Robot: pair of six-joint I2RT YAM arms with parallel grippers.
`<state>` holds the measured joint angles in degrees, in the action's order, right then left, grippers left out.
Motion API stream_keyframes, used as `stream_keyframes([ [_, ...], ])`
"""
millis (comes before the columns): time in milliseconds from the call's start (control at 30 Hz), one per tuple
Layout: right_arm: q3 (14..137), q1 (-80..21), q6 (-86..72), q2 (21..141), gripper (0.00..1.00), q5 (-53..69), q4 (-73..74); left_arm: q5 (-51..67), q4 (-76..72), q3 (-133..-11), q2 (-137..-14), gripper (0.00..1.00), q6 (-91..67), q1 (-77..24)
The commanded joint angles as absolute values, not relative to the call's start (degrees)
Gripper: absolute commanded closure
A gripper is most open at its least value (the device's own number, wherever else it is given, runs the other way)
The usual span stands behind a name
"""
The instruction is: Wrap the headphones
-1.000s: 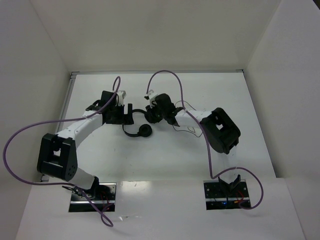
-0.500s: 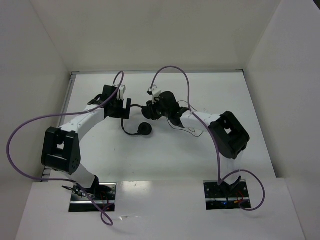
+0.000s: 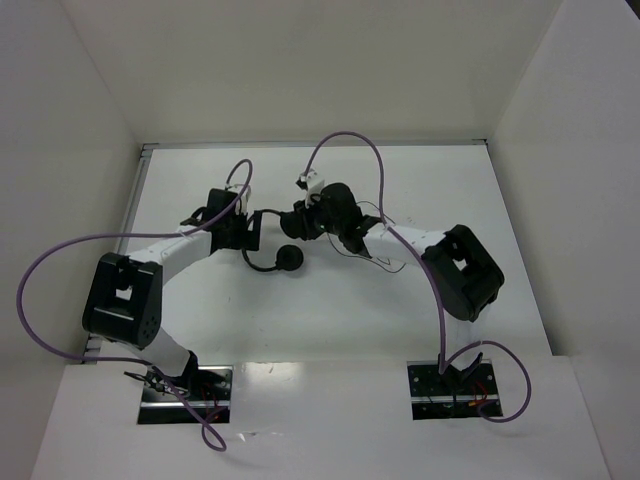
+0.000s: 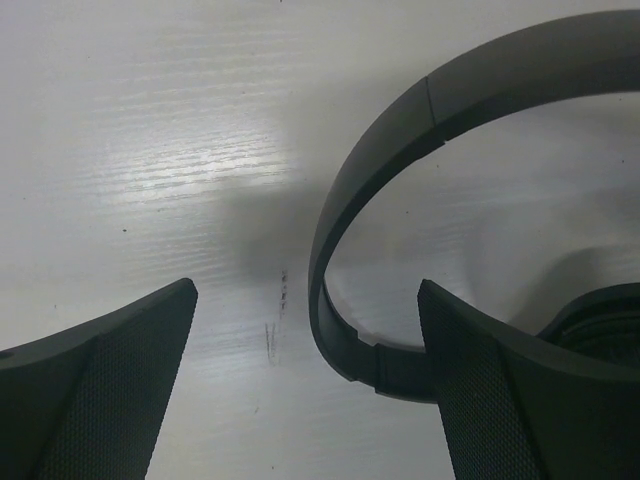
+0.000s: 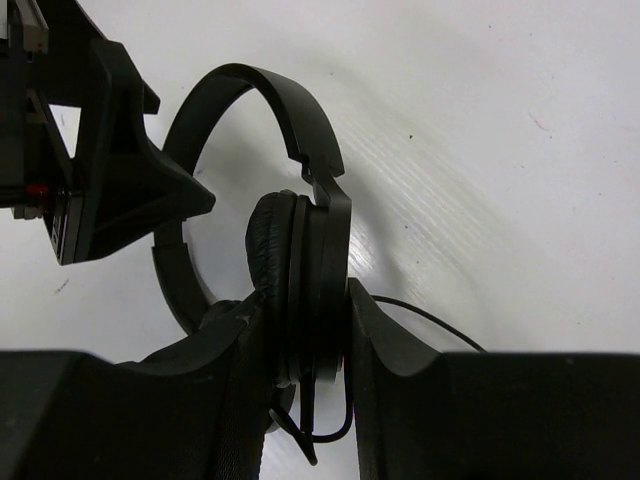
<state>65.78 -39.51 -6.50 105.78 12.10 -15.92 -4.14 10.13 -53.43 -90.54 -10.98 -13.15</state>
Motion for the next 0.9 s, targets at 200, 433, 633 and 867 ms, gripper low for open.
stream_keyframes([
  [200,64.95,-39.99,1.40,106.69,0.72,7.39,-20.74,-5.10,-0.79,-51.86,-90.70,0.01,-14.50,-12.92],
  [433,62.67,-40.52,5.88,107.75,0.70,2.56,-20.74,-2.20,-1.41,-53.09,-94.04,0.01,-14.50,-12.92],
  [633,62.67,-41.65,9.14,107.75,0.70,-0.26,-20.74,0.26,-1.41,-54.84,-96.59,0.01,-13.28,-12.92],
  [867,62.14,-43.86,12.22,109.34,0.70,-2.99,-21.36,0.09,-0.09,-56.69,-98.88,0.08,-10.90,-13.62],
])
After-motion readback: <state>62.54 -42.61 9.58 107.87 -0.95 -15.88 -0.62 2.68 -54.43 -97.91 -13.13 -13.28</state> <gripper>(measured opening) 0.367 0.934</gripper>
